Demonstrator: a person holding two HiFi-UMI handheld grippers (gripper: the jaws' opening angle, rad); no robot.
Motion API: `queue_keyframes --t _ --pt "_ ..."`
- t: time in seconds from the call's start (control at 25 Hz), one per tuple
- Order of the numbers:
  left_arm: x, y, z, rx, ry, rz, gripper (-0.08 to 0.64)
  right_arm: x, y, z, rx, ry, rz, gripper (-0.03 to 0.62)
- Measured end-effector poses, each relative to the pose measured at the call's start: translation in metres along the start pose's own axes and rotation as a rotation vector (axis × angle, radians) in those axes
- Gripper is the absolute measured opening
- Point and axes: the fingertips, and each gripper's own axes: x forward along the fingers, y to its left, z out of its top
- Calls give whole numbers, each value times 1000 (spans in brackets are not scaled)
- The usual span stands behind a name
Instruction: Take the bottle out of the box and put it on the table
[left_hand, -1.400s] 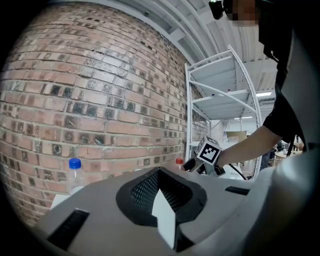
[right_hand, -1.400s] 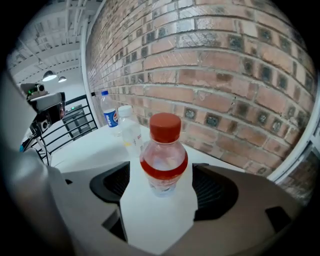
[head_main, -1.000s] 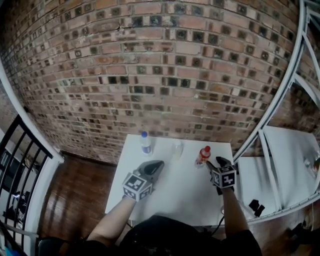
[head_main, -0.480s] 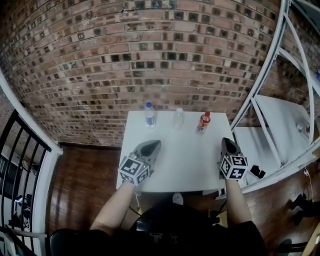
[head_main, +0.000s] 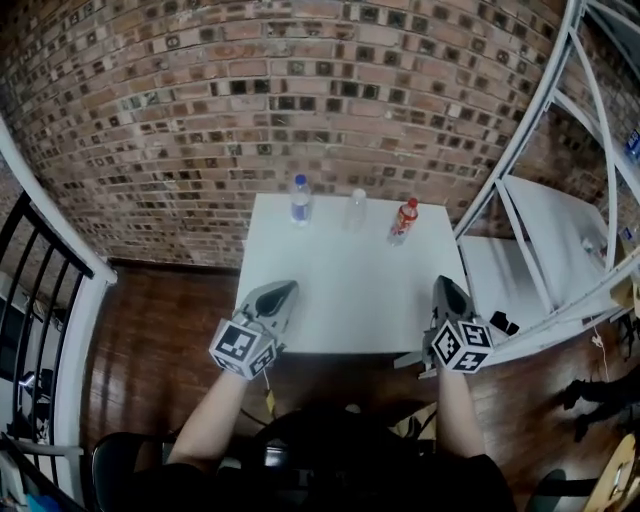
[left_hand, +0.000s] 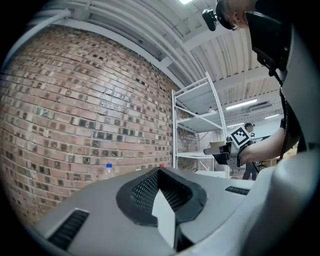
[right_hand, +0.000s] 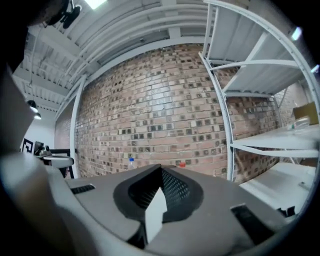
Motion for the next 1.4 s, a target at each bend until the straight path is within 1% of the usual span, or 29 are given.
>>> queue_keyframes --t 0.08,0.2,0.28,0.36,0.52,0.68,0.76,0.84,0.92,1.0,1.12,1.28,1.4 --pt "-14 4 1 -5 -16 47 2 -9 2 1 26 -38 7 0" --pt "-30 11 -4 -50 -52 126 2 -18 -2 -6 34 -52 -1 0" --pt "-37 15 -4 -74 -75 167 2 -26 -3 -11 27 -56 15 0" --pt "-42 16 -1 -82 -87 190 2 -38 -2 -13 21 -61 43 0" --pt "-50 8 5 -69 -98 231 2 -63 2 -27 -5 -17 112 0" --pt "-53 2 1 -95 -115 281 1 -65 7 -41 33 20 140 0" --pt "-51 -4 -3 -108 -112 285 2 -60 10 -42 21 17 148 0" --pt "-48 -12 -7 -106 -89 266 2 -57 13 -40 4 9 153 0" --pt "-49 -12 -9 -102 -72 256 2 -54 14 -36 10 -8 152 0" --pt "-50 -9 -8 -105 -79 270 2 -50 11 -32 17 -23 153 0" --pt "-46 -9 -6 -101 -94 281 2 -44 2 -33 7 -13 161 0" --pt "-42 -9 -1 -98 -107 290 2 -38 -9 -29 35 -12 160 0" --pt "-41 -10 -2 -96 -102 294 2 -38 -11 -25 22 -14 163 0"
